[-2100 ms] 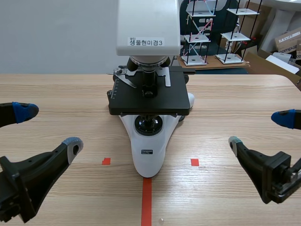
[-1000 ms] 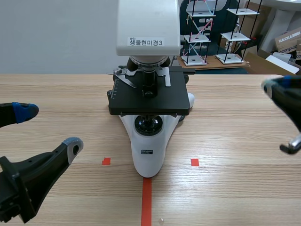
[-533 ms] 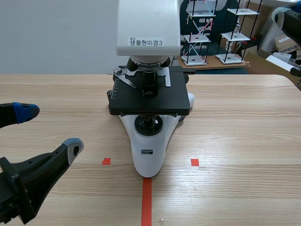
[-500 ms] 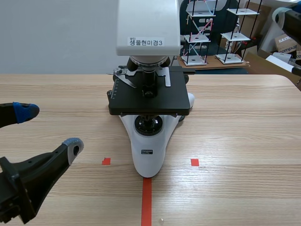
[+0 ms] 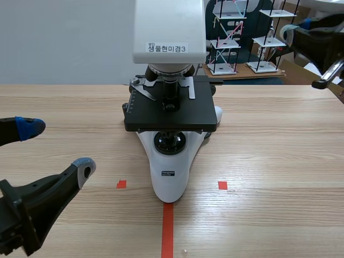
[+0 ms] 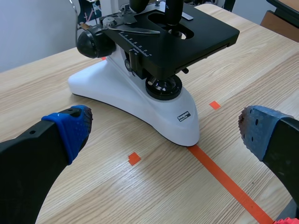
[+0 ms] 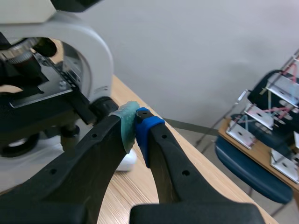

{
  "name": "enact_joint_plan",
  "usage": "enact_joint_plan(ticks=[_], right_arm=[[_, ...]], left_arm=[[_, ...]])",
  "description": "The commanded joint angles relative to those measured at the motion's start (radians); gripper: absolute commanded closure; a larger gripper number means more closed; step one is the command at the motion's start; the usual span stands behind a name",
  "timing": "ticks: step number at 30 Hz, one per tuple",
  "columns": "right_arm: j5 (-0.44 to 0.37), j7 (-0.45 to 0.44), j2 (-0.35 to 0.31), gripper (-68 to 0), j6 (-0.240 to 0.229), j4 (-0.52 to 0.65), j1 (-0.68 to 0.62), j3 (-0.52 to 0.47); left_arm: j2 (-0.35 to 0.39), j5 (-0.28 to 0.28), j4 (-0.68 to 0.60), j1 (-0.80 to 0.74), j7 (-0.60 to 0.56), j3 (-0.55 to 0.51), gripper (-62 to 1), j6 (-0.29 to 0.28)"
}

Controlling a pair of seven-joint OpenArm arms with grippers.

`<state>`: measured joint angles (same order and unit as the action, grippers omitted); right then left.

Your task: Point at the revolving nosepiece

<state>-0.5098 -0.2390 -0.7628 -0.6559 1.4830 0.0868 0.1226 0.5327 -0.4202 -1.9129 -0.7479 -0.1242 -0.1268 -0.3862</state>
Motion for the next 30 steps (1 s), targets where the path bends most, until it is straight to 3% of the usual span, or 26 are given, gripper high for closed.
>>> enact_joint_plan(ticks=[1,12,19,30], right_arm=[[0.014,-0.014,0.009,-0.8,-0.005,0.005,0.039,0.013],[0.137,-0.026,0.105,-0.8,-0.09,-0.018,0.15,0.125],[0.191,-0.026,0.144,-0.8,-0.09,-0.021,0.163,0.154],[0.219,-0.03,0.146,-0.8,-0.09,-0.021,0.163,0.181]], left_arm=[[0.0,-0.005,-0.013,0.003,-0.017,0.003,-62.3,-0.002],[0.0,-0.006,-0.013,0.003,-0.017,0.003,-62.3,-0.002],[0.0,-0.005,-0.013,0.003,-0.017,0.003,-62.3,-0.002],[0.0,-0.006,-0.013,0.003,-0.017,0.003,-62.3,-0.002]])
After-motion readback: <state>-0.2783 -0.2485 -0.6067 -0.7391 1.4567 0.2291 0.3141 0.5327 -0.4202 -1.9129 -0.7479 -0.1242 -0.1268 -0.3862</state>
